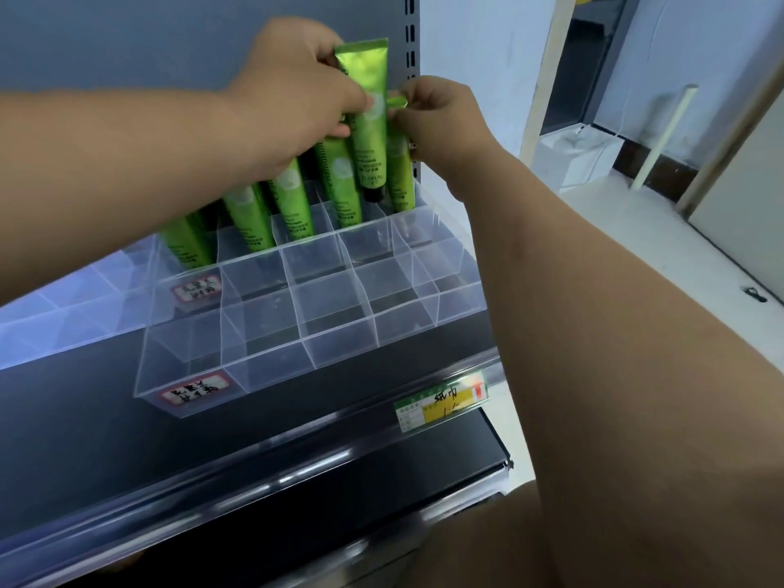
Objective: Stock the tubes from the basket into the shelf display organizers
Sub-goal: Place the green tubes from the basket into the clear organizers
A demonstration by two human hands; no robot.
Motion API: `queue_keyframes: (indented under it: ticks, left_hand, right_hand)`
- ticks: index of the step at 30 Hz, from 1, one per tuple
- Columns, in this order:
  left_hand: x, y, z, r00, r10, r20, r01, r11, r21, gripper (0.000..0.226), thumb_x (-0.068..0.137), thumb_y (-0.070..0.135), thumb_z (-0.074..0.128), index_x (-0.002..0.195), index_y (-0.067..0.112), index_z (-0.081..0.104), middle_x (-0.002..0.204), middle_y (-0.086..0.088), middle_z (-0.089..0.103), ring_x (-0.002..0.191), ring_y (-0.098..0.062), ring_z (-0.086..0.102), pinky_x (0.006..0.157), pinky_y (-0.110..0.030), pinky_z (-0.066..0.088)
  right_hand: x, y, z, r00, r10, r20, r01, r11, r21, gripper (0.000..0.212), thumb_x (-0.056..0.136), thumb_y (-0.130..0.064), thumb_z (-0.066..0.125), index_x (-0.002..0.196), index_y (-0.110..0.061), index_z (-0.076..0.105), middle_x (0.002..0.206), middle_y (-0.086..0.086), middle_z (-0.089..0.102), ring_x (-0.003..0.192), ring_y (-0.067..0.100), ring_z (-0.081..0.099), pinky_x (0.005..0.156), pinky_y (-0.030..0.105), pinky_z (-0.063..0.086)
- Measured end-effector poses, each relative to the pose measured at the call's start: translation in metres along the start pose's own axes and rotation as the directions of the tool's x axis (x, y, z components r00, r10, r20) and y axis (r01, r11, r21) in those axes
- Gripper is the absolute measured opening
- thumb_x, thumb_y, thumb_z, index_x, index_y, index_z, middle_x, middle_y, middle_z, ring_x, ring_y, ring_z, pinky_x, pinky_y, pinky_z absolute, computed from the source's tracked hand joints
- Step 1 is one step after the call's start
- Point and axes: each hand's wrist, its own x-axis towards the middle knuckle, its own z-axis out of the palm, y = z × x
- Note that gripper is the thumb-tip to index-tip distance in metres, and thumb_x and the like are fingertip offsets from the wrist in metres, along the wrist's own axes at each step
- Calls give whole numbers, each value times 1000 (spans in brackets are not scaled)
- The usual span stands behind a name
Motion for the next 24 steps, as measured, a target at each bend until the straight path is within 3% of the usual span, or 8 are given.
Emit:
queue_keyframes:
  ticks: [2, 8, 11, 17, 24]
  left_hand:
    - [0, -2, 0, 1000, 1, -8, -1, 1000, -3, 31, 81, 12, 81, 107, 0, 69, 108, -18, 72, 94, -21, 74, 78, -32, 63]
    - [-5, -4, 4, 998, 18, -53, -19, 1000, -18, 31, 81, 11, 80, 104, -5, 68, 108, -23, 71, 93, -25, 74, 77, -34, 64]
    - [-9, -4, 6, 993, 59, -98, -62, 998, -25, 26, 82, 13, 79, 100, -2, 69, 103, -20, 72, 90, -23, 74, 76, -35, 64]
    - [-9, -4, 5, 987, 80, -138, -88, 995, -51, 25, 82, 16, 78, 101, 1, 70, 100, -16, 74, 88, -20, 75, 77, -36, 63]
    - [-10, -3, 7, 988, 36, -148, -44, 997, -56, 20, 82, 14, 79, 98, 4, 72, 100, -16, 74, 89, -22, 75, 77, -37, 64]
  right_hand:
    - [0, 3, -2, 1000, 28, 5, -28, 999, 25, 10, 85, -2, 65, 87, -11, 69, 83, 16, 64, 73, 24, 61, 68, 41, 56]
    - [-4, 2, -1, 999, 43, -6, -42, 992, 118, 16, 90, 4, 64, 104, 3, 71, 84, 14, 68, 72, 21, 64, 68, 35, 58]
    - [-7, 3, 1, 998, 65, -13, -63, 985, 163, 14, 91, 6, 63, 101, 1, 71, 78, 10, 66, 61, 13, 61, 57, 25, 52]
    - [-13, 4, 1, 997, 83, -7, -79, 971, 225, 17, 91, 9, 59, 90, -4, 70, 72, 9, 62, 53, 13, 57, 54, 25, 49]
    - [-18, 3, -2, 991, 129, 22, -130, 955, 266, 20, 91, 8, 56, 91, -7, 69, 80, 12, 63, 60, 17, 59, 66, 33, 54]
